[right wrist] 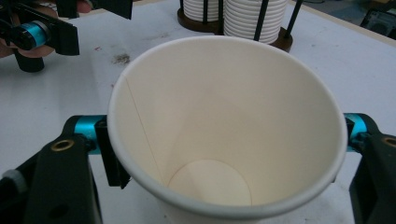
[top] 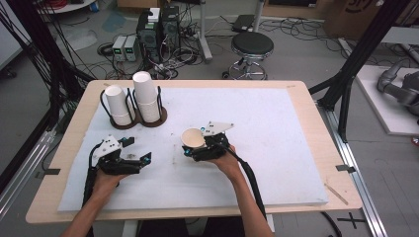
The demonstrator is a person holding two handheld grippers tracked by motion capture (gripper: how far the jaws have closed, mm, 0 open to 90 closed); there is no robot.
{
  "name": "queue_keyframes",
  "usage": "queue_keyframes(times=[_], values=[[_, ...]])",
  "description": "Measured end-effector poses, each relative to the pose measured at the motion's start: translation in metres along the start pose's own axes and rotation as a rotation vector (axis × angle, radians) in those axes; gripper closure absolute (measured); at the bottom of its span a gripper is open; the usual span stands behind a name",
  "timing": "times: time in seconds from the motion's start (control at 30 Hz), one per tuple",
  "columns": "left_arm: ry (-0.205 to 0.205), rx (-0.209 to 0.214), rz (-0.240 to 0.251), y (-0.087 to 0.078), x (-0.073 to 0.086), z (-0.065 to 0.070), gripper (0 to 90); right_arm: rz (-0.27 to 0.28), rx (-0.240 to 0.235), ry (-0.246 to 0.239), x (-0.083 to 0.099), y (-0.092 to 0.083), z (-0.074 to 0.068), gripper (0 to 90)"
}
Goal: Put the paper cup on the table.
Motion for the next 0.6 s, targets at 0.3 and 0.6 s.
queue_keyframes(times=[0.3,0.6], values=[[0.006,0.005,-0.004,0.0004,0.0005,0.0003,6.6,-0.025,0.008,0.002,0.0067,0.0050,0.0011,25.8],[0.007,0.009,-0.002,0.0007,0.0002,0.0017,6.7,-0.024,0.011,-0.004,0.0077,0.0041,0.0018,24.8]])
Point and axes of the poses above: each handheld gripper's, and its own axes: y roughly forward along the jaws, x roughly out of its underside, z roughly to its right, the point moved 4 cm from there along y, roughly forward along the jaws, and after that the axes turned 6 degrees about -z, right-handed, at the moved point
